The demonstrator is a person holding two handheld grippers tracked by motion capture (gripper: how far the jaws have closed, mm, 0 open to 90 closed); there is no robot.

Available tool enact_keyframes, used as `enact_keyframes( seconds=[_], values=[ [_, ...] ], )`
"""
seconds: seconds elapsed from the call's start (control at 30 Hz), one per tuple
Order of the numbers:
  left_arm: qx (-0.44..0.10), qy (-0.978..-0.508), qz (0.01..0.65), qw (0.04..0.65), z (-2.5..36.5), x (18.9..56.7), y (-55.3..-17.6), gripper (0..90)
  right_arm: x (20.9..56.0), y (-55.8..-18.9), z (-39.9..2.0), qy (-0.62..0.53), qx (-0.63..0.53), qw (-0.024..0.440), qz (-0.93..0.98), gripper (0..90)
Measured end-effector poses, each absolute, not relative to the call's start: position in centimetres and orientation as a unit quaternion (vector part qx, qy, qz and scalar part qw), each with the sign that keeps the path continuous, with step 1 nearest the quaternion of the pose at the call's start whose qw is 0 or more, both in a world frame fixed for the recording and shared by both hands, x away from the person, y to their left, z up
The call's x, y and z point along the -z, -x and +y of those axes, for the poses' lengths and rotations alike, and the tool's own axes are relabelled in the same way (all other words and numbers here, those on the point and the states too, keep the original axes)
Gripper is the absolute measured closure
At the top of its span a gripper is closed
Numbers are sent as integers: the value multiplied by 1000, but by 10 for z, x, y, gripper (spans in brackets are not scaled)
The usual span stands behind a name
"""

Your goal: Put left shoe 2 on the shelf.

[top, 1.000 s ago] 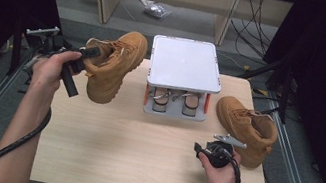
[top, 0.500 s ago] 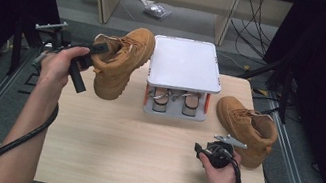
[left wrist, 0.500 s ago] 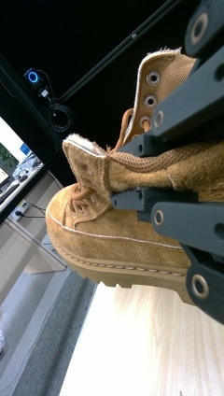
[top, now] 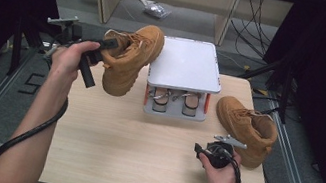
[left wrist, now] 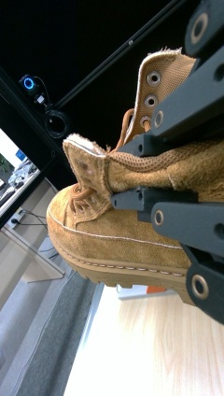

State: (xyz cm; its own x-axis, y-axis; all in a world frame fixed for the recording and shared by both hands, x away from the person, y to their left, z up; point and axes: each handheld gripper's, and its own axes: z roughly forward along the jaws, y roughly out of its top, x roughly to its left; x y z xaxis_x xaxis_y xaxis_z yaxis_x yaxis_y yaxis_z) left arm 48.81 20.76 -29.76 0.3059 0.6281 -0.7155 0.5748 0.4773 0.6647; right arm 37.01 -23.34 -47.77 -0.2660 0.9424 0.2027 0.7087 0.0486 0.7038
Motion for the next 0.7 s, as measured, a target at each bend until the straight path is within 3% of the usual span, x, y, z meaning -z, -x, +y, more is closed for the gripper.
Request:
enact_keyframes(
  seconds=[0.7],
  values=[
    [-10,-522,586,619,175,288,-512,801,480,-372,-236,-575,-371,164,711,492]
  ],
)
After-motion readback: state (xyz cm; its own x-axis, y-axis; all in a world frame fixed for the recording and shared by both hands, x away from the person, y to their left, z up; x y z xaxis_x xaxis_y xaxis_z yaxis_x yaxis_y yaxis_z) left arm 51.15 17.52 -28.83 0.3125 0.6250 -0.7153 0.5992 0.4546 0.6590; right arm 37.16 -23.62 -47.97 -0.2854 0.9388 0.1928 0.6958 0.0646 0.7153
